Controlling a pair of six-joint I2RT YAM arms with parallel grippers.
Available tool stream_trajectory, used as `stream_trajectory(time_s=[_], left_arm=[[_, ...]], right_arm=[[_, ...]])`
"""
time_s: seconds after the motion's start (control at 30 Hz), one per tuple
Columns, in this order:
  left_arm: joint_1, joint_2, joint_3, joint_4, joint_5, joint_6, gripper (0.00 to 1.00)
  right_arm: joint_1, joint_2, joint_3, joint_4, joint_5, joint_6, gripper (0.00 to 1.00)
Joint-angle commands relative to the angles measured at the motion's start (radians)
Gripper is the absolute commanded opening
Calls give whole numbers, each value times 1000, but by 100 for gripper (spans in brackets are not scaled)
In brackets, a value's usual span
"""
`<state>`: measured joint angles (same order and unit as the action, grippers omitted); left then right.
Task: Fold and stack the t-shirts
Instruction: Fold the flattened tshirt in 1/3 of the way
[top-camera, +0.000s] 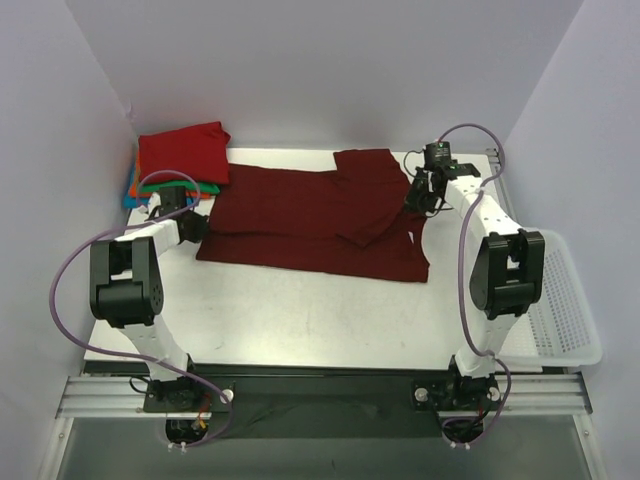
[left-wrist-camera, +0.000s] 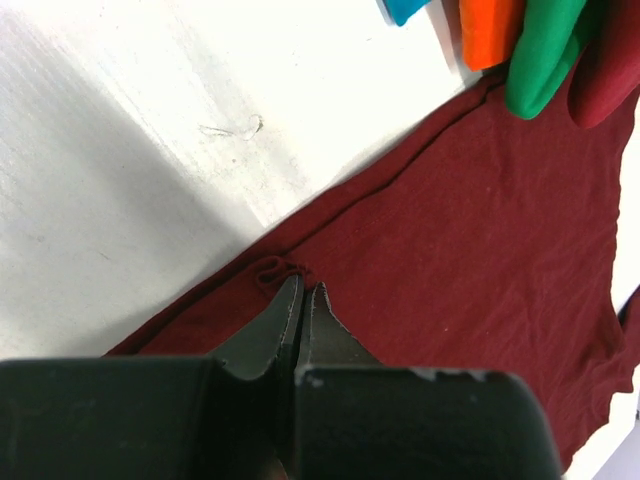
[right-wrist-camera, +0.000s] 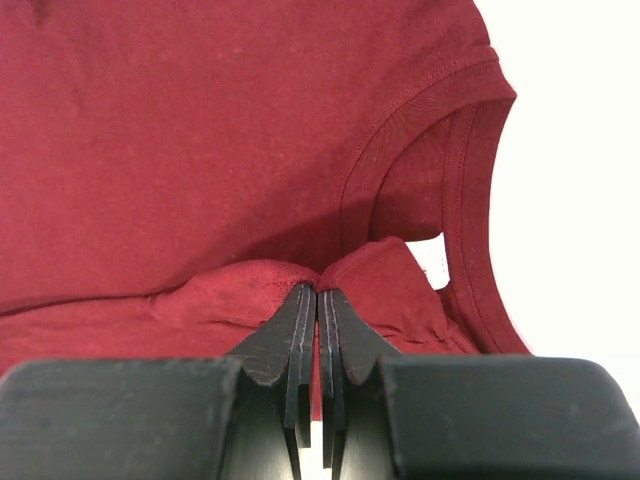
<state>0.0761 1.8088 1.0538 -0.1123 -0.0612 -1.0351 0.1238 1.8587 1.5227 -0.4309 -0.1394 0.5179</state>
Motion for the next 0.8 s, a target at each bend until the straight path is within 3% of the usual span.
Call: stream_trajectory(time_s=[0.0, 0.27, 0.33, 0.37, 0.4, 0.43, 0.47, 0.53, 0.57, 0.77], left_arm=[[16, -17, 8, 49, 18, 4, 0], [21, 20, 26, 89, 61, 24, 0], [25, 29, 34, 130, 95, 32, 8], [30, 32, 40, 135, 115, 35, 15], [34, 38, 41, 181, 138, 41, 28], [45, 41, 44, 207, 167, 46, 52], [51, 46, 52, 220, 216, 52, 63], [56, 31, 52, 229, 230, 53, 78], [57, -1, 45, 232, 227, 56, 80], [48, -162, -86, 171, 140, 11, 79]], right_arm=[[-9, 0, 45, -19, 6, -18, 0], [-10, 53, 85, -19, 9, -22, 0], [-15, 91, 112, -19, 6, -32, 1], [-24, 108, 126, -19, 0, -33, 6], [-32, 141, 164, -20, -12, -33, 11], [-36, 155, 178, -20, -49, -35, 18], [-39, 164, 188, -22, -55, -35, 34], [-38, 157, 191, -23, -58, -39, 46], [-35, 151, 185, -25, -58, -41, 52], [43, 19, 13, -3, -13, -21, 50]])
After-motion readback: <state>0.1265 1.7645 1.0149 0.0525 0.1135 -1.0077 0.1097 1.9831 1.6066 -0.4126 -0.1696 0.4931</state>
